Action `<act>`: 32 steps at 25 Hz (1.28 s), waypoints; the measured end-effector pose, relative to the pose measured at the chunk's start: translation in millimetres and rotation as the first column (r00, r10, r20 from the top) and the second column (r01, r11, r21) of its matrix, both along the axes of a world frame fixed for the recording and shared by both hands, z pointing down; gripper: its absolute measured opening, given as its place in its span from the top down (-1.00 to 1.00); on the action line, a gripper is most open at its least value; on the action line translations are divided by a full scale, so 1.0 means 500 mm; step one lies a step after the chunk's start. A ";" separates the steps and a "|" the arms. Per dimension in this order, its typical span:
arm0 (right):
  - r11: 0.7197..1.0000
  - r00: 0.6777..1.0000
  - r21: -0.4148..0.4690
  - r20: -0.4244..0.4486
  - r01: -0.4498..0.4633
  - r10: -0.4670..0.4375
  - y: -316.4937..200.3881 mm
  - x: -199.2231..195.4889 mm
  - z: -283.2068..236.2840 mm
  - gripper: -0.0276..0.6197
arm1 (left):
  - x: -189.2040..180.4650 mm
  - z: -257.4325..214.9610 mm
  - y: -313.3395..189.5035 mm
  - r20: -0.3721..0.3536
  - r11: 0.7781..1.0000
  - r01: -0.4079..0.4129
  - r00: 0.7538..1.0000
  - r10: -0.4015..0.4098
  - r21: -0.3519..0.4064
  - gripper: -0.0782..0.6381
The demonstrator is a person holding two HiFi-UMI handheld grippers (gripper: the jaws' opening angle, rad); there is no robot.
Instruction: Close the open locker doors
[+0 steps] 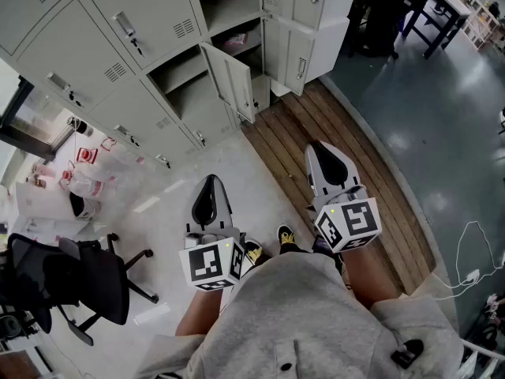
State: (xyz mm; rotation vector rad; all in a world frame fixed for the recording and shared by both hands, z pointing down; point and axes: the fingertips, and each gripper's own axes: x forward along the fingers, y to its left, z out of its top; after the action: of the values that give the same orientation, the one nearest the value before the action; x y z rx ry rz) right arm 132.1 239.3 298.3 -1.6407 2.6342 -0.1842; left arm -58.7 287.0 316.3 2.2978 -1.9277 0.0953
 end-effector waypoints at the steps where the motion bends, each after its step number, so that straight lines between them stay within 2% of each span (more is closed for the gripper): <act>1: 1.000 1.000 0.001 -0.004 0.000 0.000 0.002 -0.002 0.001 0.78 | 0.000 0.000 0.001 0.004 1.000 -0.003 1.000 0.003 0.001 0.75; 8: 1.000 1.000 -0.006 0.020 0.010 -0.010 0.019 -0.027 0.006 0.78 | -0.014 0.007 0.013 0.009 1.000 -0.019 1.000 0.019 -0.005 0.75; 19: 1.000 1.000 0.005 -0.005 0.002 -0.002 0.047 -0.105 0.001 0.78 | -0.100 0.016 0.039 0.018 1.000 0.003 1.000 -0.003 -0.010 0.75; 32: 0.999 0.999 0.007 -0.018 0.038 -0.038 0.076 -0.197 0.008 0.78 | -0.175 0.015 0.069 0.021 1.000 0.015 1.000 -0.015 0.016 0.75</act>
State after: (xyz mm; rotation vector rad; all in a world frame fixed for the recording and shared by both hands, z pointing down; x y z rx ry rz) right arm 33.7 277.2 302.6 -1.5987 2.6777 -0.1618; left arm -146.0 321.4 323.9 2.3010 -1.9626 0.1044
